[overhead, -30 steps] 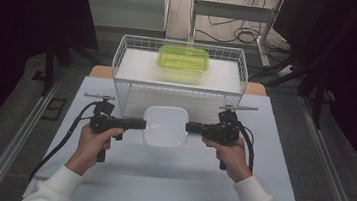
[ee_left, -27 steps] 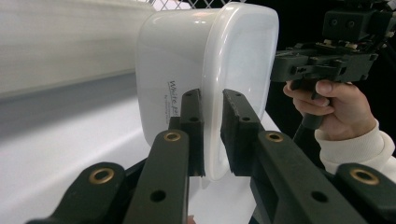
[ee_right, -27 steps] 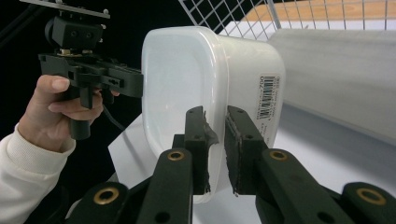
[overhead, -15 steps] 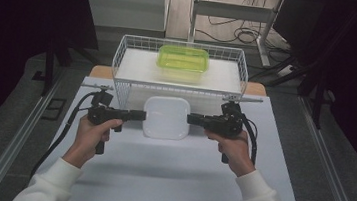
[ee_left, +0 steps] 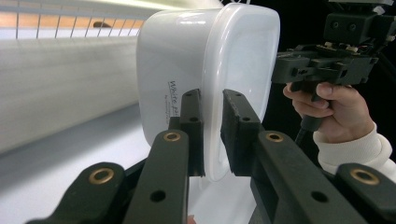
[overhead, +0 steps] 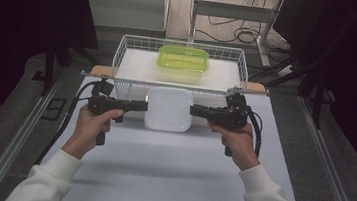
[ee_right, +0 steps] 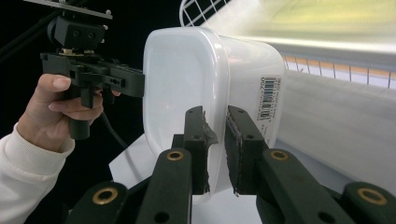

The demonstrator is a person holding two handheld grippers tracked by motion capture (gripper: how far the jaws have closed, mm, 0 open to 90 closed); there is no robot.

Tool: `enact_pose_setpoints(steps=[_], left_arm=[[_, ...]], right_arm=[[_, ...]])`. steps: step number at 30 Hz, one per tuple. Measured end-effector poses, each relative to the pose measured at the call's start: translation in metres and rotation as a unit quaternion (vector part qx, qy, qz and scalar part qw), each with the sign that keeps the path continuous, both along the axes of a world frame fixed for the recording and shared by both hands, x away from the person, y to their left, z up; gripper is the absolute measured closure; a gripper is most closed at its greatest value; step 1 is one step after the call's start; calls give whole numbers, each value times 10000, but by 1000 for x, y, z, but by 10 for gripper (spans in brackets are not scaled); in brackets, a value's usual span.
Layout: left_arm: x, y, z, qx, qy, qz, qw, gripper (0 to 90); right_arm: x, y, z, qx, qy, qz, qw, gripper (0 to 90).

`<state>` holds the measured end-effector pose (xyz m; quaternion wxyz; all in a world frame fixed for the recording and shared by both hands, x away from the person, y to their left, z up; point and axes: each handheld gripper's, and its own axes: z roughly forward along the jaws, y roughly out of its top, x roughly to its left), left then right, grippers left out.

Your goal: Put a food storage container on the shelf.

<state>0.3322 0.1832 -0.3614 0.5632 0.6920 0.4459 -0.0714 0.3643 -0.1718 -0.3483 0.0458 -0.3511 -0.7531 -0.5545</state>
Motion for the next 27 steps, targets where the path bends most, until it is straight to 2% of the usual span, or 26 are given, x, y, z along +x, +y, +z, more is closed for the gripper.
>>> enact_pose_setpoints(steps=[10,21,27], left_arm=[[8,-2,26,102,-185,-27,9998,793],[17,-1,43,86,-298,-7,9995,792],[23,-1,54,166,-353,-31,9992,792]], right_arm=[[3,-3,18,156,-140,-61,9998,784],[11,-2,39,126,-272,-95,9995,783],[15,-1,44,190,-316,-129,9992,783]])
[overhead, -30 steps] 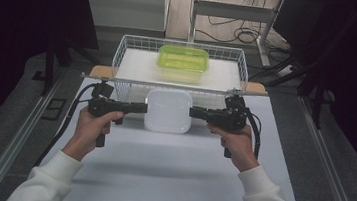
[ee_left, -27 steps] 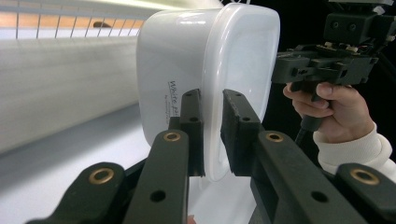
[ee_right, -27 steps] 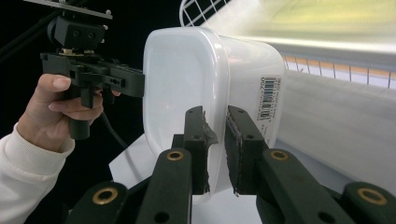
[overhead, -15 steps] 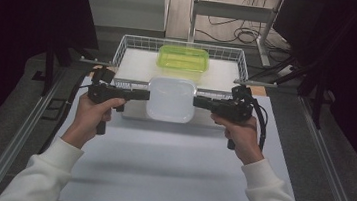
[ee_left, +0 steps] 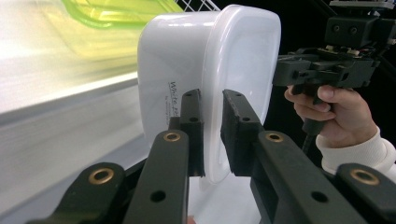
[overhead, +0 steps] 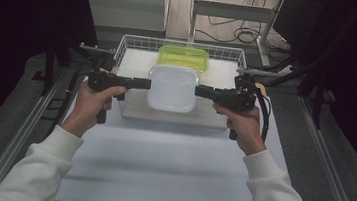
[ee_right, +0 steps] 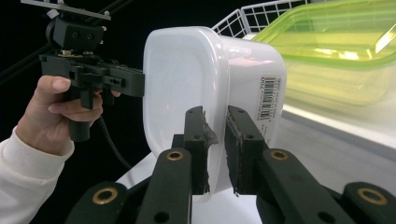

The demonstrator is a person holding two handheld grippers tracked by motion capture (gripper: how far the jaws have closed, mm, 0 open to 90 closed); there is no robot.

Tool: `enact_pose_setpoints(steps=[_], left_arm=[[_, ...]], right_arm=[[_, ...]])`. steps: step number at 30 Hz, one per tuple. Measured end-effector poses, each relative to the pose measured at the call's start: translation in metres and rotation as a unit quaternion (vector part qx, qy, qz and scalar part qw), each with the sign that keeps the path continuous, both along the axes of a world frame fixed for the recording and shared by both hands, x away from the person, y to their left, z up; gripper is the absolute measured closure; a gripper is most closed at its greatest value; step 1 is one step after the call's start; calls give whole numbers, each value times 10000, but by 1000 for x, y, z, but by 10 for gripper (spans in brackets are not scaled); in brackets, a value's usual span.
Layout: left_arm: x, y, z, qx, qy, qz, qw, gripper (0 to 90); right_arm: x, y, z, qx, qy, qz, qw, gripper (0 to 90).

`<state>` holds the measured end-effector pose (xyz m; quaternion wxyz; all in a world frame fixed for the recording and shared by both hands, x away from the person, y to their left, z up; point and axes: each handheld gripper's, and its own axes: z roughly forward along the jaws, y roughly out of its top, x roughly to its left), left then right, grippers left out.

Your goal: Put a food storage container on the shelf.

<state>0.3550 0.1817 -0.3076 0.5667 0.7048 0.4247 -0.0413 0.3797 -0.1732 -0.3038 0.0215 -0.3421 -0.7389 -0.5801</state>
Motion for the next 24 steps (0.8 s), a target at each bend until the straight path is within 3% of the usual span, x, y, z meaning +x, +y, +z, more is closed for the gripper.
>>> enact_pose_setpoints(steps=[17,24], left_arm=[[22,-4,25,-146,-142,-64,9998,793],[31,-7,29,-155,-156,-36,9998,793]], right_arm=[[18,-4,28,-26,-158,-163,9997,781],[26,-7,32,-5,-153,-214,9997,781]])
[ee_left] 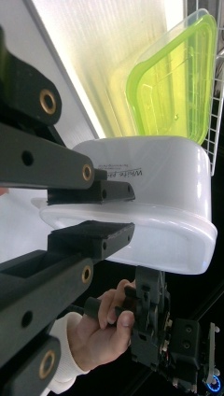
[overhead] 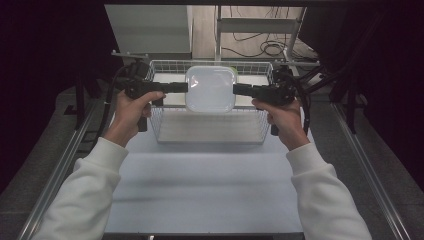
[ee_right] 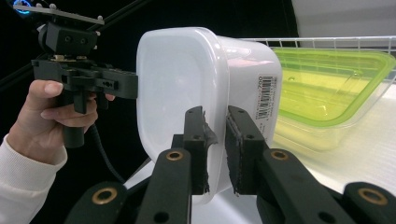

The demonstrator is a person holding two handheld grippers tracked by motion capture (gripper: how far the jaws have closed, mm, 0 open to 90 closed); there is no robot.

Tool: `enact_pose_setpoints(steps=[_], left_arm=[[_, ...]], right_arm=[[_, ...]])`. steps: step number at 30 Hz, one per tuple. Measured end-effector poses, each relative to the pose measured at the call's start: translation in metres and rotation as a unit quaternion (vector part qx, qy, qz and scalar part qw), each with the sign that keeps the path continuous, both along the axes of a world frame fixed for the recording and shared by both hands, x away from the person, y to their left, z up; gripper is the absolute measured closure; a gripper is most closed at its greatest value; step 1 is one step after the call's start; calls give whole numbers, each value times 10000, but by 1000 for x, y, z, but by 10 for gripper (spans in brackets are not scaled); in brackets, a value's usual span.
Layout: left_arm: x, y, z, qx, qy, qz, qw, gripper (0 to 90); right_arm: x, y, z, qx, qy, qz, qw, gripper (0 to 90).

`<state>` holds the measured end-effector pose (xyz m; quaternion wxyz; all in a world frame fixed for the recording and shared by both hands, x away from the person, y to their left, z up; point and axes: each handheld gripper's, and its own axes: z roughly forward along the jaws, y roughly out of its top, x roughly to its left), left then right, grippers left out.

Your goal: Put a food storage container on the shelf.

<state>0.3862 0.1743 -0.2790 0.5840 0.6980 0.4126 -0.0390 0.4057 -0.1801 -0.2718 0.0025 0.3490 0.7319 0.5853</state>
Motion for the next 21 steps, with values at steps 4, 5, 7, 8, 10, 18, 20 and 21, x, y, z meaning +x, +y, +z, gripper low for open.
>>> enact_pose_setpoints(steps=[4,5,7,8,10,18,20,21], left_arm=[[5,0,1,-2,8,0,10000,794],[6,0,2,-3,16,11,10000,795],[9,0,4,-6,6,26,10000,795],[10,-1,6,-11,0,42,10000,795],[13,-1,10,25,-36,54,10000,795],[31,1,23,1,-32,117,9999,795],[38,2,24,-56,12,107,9999,795],[41,2,25,-49,18,119,9999,795]], right_arm=[[3,-1,0,32,26,-17,10000,780],[4,-1,0,39,24,-16,10000,780],[6,-1,2,29,16,-11,10000,779],[7,-1,4,34,14,-8,10000,779],[10,-2,7,53,4,-2,10000,780],[28,0,17,112,38,-58,9999,780],[34,1,19,101,64,-86,9999,779],[37,2,21,96,90,-93,9999,779]])
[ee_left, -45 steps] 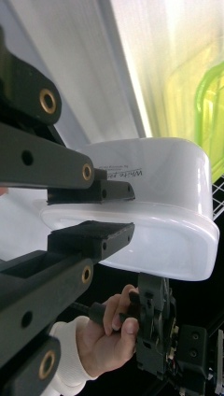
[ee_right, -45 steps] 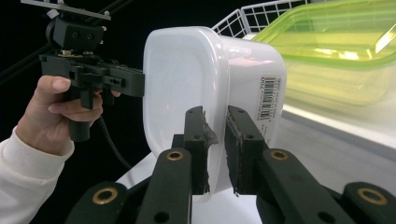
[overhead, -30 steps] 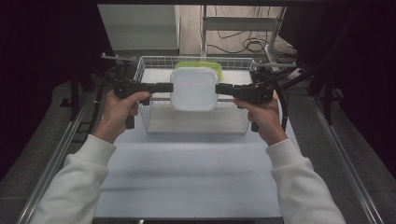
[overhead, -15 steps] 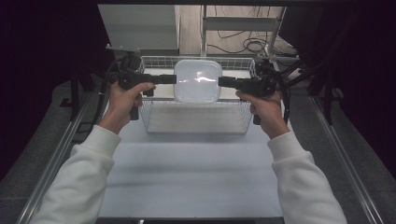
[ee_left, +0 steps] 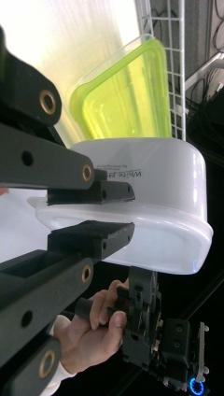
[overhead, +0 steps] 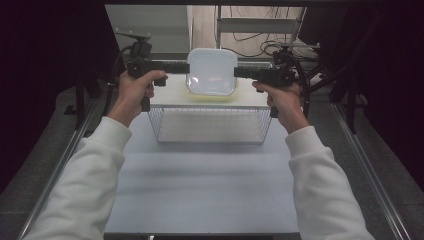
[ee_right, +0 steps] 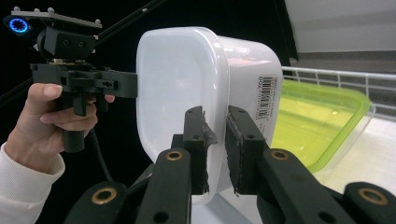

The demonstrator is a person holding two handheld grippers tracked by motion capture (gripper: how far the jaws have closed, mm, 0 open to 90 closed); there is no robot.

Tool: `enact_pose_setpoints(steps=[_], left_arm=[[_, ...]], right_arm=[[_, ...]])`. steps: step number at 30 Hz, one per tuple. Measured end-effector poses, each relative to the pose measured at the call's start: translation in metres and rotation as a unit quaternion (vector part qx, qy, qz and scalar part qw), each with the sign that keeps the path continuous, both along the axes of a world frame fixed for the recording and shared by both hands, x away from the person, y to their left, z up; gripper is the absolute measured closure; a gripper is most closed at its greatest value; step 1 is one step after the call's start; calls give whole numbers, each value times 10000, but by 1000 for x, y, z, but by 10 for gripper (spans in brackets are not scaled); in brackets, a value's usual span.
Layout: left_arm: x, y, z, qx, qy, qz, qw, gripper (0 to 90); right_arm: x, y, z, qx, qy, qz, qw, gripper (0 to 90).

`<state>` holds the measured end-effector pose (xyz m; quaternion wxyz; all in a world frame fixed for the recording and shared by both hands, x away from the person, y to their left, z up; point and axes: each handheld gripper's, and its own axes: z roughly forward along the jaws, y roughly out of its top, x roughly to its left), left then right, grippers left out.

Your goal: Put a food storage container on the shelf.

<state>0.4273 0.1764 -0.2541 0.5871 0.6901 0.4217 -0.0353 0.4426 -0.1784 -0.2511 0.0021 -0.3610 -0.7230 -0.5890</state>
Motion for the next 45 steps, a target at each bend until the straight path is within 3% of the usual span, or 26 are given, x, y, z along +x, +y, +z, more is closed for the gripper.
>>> enact_pose_setpoints(steps=[9,16,31,36,45], left_arm=[[28,-1,-1,2,168,25,9999,795],[42,1,-5,-114,283,63,9995,794],[51,-2,-13,-135,516,70,9986,799],[54,-2,-14,-145,561,86,9983,799],[65,4,-22,-488,837,93,9953,792]], right_arm=[[24,2,3,-85,191,-132,9997,774],[38,4,5,-121,261,-169,9994,774],[54,5,-2,-227,621,-285,9974,769],[56,4,-3,-134,691,-318,9970,769],[68,7,-2,-147,850,-312,9958,743]])
